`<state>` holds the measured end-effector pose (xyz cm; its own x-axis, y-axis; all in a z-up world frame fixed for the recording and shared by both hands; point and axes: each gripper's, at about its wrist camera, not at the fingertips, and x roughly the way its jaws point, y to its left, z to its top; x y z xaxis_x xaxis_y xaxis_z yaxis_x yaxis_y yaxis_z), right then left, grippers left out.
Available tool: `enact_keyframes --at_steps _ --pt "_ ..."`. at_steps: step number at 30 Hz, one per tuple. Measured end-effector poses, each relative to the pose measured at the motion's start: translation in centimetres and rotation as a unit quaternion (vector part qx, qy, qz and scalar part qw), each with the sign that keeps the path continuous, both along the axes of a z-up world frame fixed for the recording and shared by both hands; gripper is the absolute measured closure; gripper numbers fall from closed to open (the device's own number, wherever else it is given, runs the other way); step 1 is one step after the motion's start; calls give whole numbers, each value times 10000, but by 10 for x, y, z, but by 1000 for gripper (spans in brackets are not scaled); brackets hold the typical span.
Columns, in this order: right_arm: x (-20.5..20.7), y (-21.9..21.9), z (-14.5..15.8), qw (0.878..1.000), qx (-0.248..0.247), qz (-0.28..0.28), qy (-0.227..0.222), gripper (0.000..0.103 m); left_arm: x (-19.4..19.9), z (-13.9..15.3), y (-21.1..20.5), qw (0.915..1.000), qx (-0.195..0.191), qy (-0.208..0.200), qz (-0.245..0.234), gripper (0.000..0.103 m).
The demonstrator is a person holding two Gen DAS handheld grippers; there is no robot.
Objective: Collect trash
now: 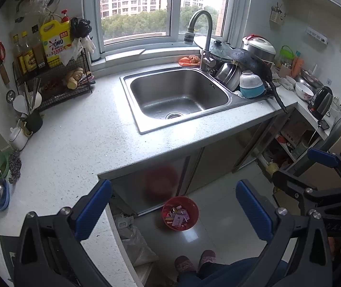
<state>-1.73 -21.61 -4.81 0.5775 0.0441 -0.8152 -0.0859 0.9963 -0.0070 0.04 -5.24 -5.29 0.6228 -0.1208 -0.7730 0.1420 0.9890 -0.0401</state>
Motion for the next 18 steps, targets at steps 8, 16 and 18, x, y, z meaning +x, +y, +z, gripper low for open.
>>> enact_keyframes --at_steps 8,16,18 --pt "-3 1 0 10000 -35 -24 19 1 -3 0 0 10000 29 -40 9 0" --pt "-4 0 -1 10000 -25 -34 34 1 -3 -1 0 10000 -60 -16 16 0" --pt "-5 1 -1 10000 -29 -46 42 1 -3 -2 0 10000 -46 -16 13 0"
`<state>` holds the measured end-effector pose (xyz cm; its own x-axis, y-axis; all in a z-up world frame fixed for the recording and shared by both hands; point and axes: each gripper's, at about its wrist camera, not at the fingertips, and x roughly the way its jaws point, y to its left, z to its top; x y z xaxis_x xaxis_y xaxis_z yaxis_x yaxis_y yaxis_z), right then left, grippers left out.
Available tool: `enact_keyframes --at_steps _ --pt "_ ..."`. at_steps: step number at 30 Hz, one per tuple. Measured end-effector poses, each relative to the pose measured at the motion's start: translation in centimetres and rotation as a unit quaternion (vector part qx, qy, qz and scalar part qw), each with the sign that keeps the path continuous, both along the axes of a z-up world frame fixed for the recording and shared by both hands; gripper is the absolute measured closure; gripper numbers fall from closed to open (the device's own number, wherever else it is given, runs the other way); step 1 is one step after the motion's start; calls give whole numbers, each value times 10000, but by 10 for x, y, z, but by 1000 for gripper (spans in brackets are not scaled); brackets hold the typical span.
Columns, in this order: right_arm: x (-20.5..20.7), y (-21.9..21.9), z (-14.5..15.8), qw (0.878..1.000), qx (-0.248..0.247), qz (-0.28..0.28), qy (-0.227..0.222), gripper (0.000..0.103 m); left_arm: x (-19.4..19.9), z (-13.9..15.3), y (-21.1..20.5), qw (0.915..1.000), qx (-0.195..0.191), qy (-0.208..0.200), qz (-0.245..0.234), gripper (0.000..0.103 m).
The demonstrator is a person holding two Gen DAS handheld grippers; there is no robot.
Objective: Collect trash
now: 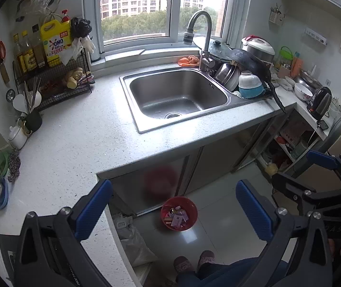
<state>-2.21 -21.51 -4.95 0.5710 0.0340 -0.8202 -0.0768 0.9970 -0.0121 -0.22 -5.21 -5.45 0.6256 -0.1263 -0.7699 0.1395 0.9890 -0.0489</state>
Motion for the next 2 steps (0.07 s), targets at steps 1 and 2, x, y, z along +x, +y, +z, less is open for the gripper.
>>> enact_keyframes --at_steps 1,2 --pt "0 0 0 10000 -2 -2 7 1 0 0 0 10000 13 9 -3 0" --pt "-1 1 -1 10000 -2 -4 16 1 1 0 -1 10000 23 22 -2 0"
